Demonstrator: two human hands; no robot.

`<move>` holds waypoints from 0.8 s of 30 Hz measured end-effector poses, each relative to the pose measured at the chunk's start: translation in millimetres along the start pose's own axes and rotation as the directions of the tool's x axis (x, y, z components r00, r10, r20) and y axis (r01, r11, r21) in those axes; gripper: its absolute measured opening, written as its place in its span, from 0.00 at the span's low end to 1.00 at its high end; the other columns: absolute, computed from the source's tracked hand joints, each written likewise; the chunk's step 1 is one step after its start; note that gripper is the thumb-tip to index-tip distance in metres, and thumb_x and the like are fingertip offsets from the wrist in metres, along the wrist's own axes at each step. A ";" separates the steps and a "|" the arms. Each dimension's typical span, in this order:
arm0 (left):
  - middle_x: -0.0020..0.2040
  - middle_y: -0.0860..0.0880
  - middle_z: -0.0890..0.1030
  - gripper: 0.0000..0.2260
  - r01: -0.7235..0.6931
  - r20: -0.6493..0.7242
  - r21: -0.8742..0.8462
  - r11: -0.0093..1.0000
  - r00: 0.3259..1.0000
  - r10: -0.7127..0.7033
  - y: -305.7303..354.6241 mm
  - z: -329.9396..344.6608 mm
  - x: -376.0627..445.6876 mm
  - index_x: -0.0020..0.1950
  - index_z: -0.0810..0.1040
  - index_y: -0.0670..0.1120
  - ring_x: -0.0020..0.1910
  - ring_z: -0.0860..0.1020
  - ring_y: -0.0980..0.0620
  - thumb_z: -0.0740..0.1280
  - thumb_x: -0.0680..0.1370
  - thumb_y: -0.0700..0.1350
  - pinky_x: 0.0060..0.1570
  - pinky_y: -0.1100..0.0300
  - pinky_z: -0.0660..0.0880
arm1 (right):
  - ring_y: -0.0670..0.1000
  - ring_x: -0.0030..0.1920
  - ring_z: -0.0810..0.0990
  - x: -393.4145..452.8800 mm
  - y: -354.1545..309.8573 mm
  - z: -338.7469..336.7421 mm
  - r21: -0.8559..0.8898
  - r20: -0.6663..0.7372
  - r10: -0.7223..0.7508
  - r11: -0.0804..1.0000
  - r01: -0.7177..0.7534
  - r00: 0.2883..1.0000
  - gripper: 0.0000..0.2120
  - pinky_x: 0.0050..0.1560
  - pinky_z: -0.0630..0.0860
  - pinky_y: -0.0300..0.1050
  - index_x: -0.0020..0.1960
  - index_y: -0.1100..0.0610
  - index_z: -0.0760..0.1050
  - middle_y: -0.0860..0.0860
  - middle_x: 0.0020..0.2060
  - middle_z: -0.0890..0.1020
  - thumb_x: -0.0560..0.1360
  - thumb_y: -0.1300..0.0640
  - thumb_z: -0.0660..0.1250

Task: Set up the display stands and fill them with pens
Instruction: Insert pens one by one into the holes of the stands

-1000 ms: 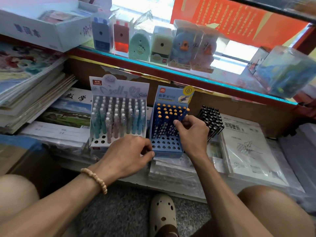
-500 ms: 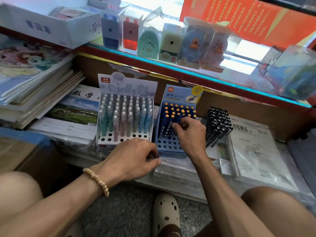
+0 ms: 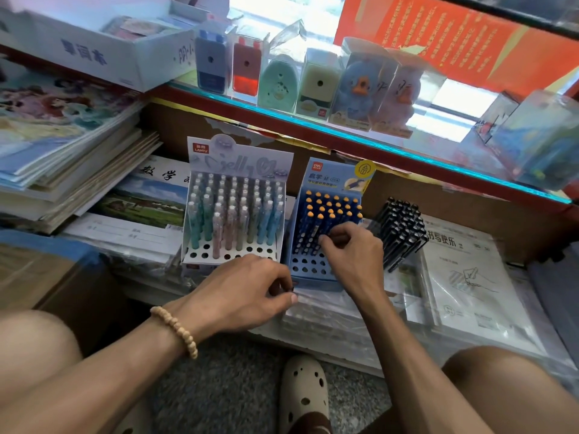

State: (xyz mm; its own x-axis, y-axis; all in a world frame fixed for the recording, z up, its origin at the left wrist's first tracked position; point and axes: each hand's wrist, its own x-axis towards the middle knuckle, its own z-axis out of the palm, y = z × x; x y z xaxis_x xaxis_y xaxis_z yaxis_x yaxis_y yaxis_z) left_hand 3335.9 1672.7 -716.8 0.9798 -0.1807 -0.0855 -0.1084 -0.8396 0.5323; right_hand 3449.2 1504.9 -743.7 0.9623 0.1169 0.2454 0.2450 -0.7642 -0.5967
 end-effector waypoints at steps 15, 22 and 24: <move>0.45 0.60 0.79 0.08 0.079 -0.118 -0.030 0.996 0.990 -0.082 0.5 -52.2 -37.4 0.53 0.79 0.56 0.43 0.77 0.63 0.67 0.78 0.57 0.43 0.67 0.73 | 0.47 0.54 0.80 1.4 -89.2 -60.6 -0.028 0.331 -0.371 0.915 0.402 0.867 0.18 0.57 0.79 0.49 0.61 0.53 0.79 0.48 0.54 0.82 0.75 0.46 0.72; 0.43 0.61 0.81 0.10 0.167 -0.272 0.036 0.985 0.950 -0.151 -0.3 -107.7 -82.9 0.52 0.81 0.55 0.42 0.78 0.63 0.66 0.78 0.58 0.44 0.63 0.76 | 0.47 0.53 0.78 17.8 -158.7 -57.9 -0.003 0.435 -0.530 0.807 0.590 0.728 0.16 0.56 0.78 0.49 0.60 0.52 0.79 0.48 0.55 0.82 0.76 0.45 0.71; 0.44 0.61 0.80 0.11 0.233 -0.318 0.064 0.970 0.926 -0.201 -6.4 -120.7 -106.3 0.53 0.81 0.55 0.43 0.78 0.63 0.65 0.78 0.60 0.44 0.63 0.76 | 0.46 0.55 0.78 20.0 -186.7 -51.7 0.023 0.451 -0.581 0.767 0.641 0.678 0.19 0.58 0.77 0.47 0.63 0.51 0.78 0.47 0.58 0.81 0.75 0.44 0.71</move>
State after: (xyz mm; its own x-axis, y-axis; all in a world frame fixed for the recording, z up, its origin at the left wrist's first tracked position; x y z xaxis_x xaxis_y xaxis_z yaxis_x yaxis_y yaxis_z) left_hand 3252.7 1759.1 -609.5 0.9830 0.1642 0.0818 0.1118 -0.8898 0.4424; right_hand 3416.6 1617.1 -587.9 0.5632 0.8090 0.1682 0.8079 -0.4964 -0.3176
